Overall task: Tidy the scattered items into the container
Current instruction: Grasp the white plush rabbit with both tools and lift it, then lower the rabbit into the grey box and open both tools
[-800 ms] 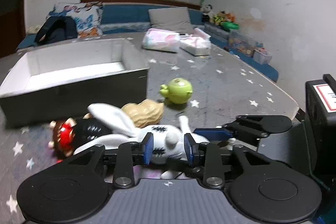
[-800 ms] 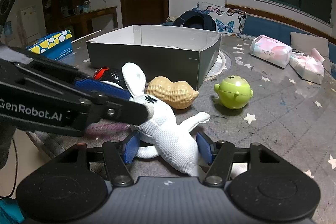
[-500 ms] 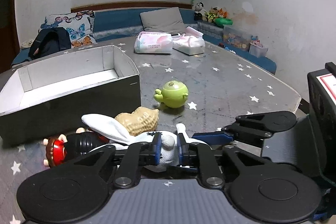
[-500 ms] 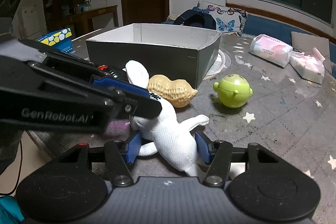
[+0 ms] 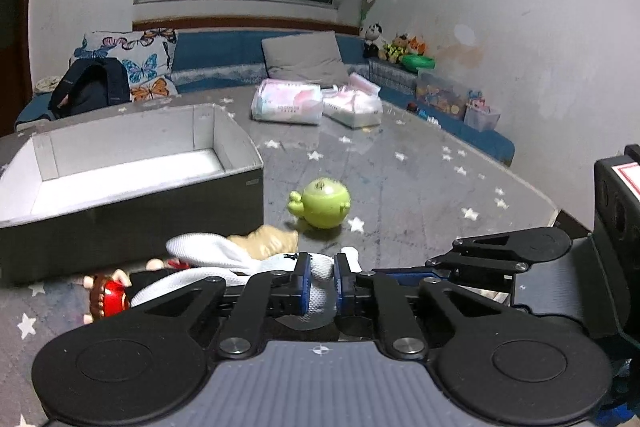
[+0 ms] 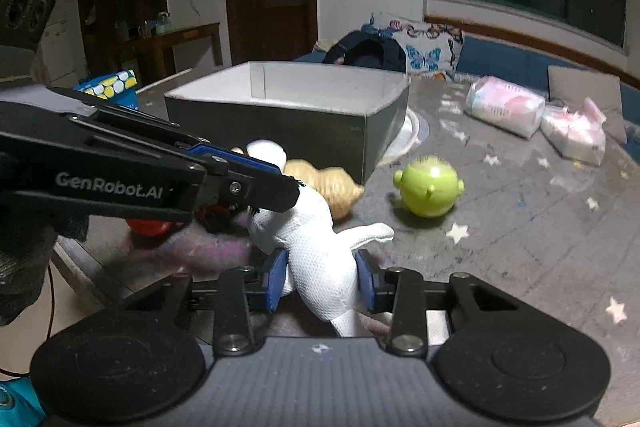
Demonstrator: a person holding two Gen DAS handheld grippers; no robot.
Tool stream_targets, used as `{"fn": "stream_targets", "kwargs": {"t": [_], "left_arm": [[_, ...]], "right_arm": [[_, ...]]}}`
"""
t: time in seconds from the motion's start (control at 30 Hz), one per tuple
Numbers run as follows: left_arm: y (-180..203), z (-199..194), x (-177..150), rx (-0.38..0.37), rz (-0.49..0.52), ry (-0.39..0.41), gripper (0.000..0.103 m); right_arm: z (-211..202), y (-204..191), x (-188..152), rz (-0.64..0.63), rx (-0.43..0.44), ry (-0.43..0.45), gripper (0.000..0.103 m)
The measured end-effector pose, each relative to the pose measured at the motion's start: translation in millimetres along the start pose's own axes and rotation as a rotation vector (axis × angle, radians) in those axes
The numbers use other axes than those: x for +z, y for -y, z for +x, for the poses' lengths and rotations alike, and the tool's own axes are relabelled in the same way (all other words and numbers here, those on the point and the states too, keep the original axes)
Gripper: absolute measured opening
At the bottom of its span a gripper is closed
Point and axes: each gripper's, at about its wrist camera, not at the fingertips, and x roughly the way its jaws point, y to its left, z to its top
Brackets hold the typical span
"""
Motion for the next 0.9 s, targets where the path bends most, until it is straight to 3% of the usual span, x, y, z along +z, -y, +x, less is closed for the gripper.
{"fn": "stream_targets", "kwargs": {"t": [0.27, 0.53, 0.7, 0.9], "left_arm": [[-8, -27, 38, 0.011, 0.002, 0.126, 0.013], [-39, -26, 82, 0.092, 0.013, 0.205, 0.013], [-78, -4, 101, 0.137, -0.032, 0.191, 0.013], [-127, 35, 111, 0.162, -0.116, 0.127, 0.013]], "right_arm": [[-13, 0, 44, -0.07, -0.013, 0.115, 0.036], [17, 1, 106, -0.165, 0.008, 0.193, 0.036], [56, 5, 140, -0.199, 0.047, 0.175, 0.036], [115, 8, 162, -0.219, 0.095, 0.083, 0.036]]}}
